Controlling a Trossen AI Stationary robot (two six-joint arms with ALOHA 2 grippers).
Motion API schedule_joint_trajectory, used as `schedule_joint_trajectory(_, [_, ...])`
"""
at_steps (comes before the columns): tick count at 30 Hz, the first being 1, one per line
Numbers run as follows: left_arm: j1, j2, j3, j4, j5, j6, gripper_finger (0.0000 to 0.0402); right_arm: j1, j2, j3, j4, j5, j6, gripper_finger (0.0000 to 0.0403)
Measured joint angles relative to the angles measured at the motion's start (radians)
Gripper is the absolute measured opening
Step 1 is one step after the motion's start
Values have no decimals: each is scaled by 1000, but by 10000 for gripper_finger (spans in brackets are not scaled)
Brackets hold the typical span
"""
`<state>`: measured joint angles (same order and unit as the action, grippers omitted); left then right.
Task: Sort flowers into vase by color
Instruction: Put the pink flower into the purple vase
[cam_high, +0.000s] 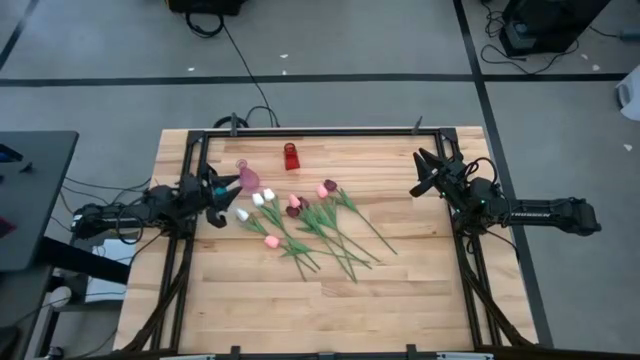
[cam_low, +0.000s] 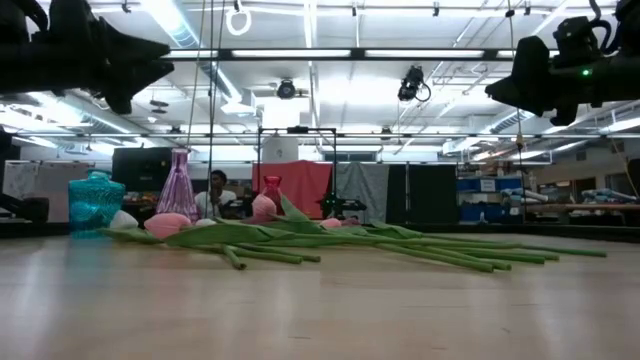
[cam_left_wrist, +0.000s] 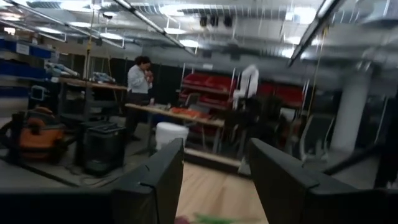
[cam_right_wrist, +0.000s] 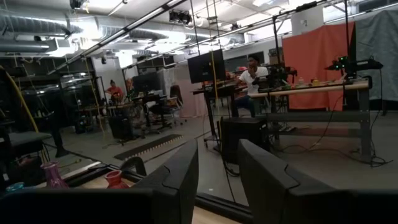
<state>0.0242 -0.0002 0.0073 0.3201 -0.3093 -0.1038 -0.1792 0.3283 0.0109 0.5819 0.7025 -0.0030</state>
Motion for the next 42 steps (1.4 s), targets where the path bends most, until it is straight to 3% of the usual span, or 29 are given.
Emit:
schedule_joint_trajectory(12, [0, 0, 0, 54, -3, -61, 186, 0, 0, 0, 60, -2, 0, 125])
schedule_joint_trajectory(17, [0, 0, 0, 51, 1, -91, 186, 0, 0, 0, 74, -55, 0, 125])
schedule_joint_trajectory(27, [0, 30, 7, 161, -52, -152, 186, 0, 0, 66, 46, -358, 31, 125])
schedule_joint_trajectory(32, [0, 212, 88, 104, 16, -286, 186, 1, 0, 73, -36, -375, 59, 125])
schedule_joint_trajectory(42, [-13, 796, 370, 48, 48, -464, 186, 1, 1, 73, -112, -299, 31, 125])
